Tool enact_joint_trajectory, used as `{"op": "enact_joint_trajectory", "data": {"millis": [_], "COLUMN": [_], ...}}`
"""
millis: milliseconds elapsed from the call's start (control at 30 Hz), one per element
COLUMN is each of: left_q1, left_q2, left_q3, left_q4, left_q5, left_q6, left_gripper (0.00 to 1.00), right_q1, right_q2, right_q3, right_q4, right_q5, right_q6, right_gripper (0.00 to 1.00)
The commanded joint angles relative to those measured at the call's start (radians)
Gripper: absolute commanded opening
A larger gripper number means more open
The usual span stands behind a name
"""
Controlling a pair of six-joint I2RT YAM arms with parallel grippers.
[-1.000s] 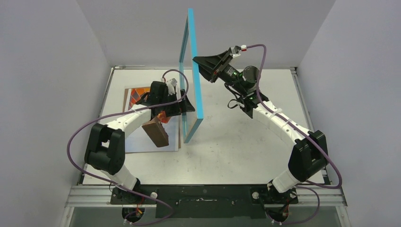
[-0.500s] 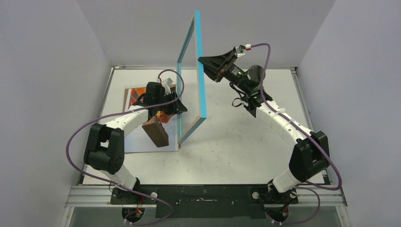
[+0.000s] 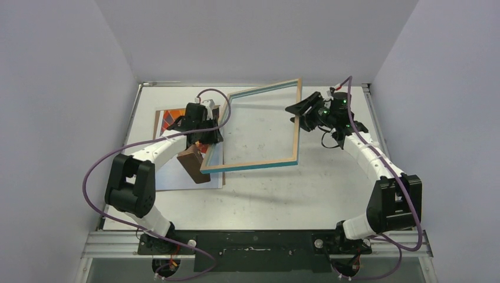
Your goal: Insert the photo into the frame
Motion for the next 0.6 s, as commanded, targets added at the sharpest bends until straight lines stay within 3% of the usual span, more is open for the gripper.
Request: {"op": "enact_joint_trajectory", "data": {"millis": [0,333,500,567], "left_q1": [-0.040,-0.132,-0.179,-0.190], "left_q2": [-0.026,0.028,0.066,0.083], "left_q3": [0.048,0.080,0.094,0.098], "left_q4": [0.044,0.058,0.056,0.051], "left_q5": [-0.023,-0.109,-0.133,-0.138], "left_q6": [0.037,0.070,0.081,0.090], "left_gripper": [0.00,0.01,0.05,0.12], "right_q1": [-0.005,-0.045,-0.057,-0.058], "right_q2": [-0.049,0.074,0.150,0.175], "right_q3": [0.001,0.113,0.120,0.131], "right_q4": [-0.054,-0.369,-0.420,-0.439], "right_q5": [-0.055,0.091,0.194,0.239], "right_q6": [-0.101,-0.443,-0.554,-0.604], "right_gripper": [0.48,0.14,0.06,0.05]}}
